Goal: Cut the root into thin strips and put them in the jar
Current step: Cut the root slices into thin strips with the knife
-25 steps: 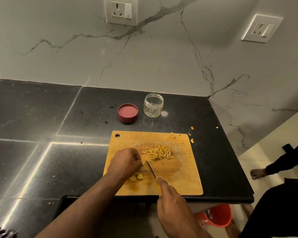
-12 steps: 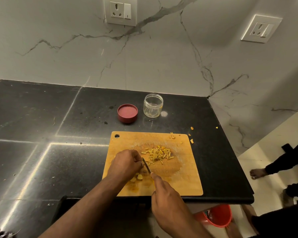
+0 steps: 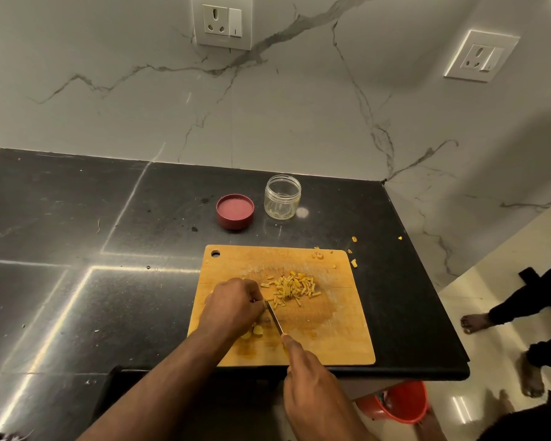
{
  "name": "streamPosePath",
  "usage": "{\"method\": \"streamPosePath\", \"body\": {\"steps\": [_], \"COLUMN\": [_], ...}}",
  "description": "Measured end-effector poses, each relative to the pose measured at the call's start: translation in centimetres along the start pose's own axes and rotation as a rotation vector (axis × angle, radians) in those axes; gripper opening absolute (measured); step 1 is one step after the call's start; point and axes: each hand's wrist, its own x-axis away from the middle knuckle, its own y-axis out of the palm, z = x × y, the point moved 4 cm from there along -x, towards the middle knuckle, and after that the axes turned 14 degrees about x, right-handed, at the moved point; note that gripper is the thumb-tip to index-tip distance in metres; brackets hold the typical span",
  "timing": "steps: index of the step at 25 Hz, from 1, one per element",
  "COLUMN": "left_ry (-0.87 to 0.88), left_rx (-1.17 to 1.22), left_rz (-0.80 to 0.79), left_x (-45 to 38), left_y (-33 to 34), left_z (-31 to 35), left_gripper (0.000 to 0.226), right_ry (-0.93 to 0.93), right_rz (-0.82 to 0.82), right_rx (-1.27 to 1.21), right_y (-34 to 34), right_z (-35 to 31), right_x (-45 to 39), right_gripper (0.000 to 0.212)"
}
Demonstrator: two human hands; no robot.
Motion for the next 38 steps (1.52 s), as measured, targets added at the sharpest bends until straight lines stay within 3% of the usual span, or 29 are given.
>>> {"method": "streamPosePath", "body": {"steps": [16,25,38], "left_ry": [0.055,0.026,-0.018], "left_rx": [-0.045,0.004,-0.027], "left_rz": [-0.003,0.035,0.006], "left_x": [0.3,0.3,0.0], "left_y": [0.0,-0.2,0.1], "left_z": [0.2,0.0,0.0], "left_gripper": [0.021,0.003,0.011], "right_ry": [0.028,-0.011,-0.029], "right_rz": [0.093,0.07,0.031], "right_rx": [-0.012,-0.019,-0.016], "right_y": [-0.8,-0.8,0.3], "right_z": [0.4,-0.1,-0.2], "right_x": [0.6,-0.2,0.0], "right_gripper": [0.053,0.054,0.054]}}
